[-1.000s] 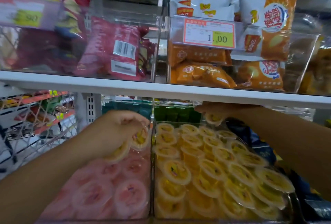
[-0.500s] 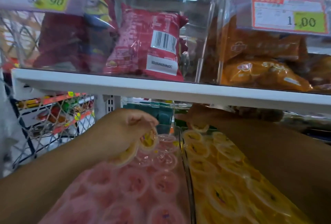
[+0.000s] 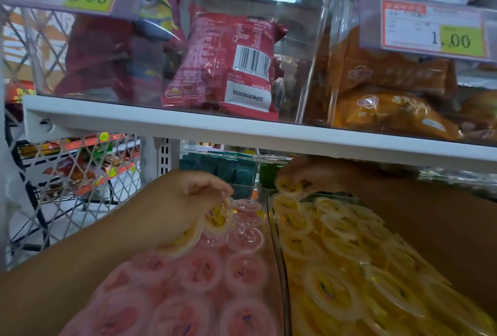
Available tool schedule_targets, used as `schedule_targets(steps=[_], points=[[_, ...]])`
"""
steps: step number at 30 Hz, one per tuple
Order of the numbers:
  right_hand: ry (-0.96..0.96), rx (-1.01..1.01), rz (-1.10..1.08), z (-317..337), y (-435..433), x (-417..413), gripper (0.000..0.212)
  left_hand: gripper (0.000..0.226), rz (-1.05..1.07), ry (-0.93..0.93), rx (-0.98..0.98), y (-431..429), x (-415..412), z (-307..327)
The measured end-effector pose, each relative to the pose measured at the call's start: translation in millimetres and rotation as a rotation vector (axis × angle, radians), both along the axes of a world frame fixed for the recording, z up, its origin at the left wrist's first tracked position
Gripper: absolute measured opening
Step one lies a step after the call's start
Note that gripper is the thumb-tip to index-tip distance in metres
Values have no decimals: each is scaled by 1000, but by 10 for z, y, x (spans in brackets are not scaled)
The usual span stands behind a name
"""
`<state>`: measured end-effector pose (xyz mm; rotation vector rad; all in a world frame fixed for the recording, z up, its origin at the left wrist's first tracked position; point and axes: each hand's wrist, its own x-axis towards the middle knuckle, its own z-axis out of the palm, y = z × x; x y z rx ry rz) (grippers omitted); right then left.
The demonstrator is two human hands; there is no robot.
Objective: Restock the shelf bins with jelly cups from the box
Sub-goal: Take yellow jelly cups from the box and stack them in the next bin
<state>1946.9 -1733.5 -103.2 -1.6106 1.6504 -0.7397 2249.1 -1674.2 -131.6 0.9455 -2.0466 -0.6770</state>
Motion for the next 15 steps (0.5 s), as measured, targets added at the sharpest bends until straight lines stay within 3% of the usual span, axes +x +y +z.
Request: schedule_targets(steps=[10,15], points=[[417,-226,-144,-60,-29,157,28,17,2,-31,-3,22,12,-12],[431,-276,10,-103,95,111,14,20,-2,-39,-4,9,-72,4]])
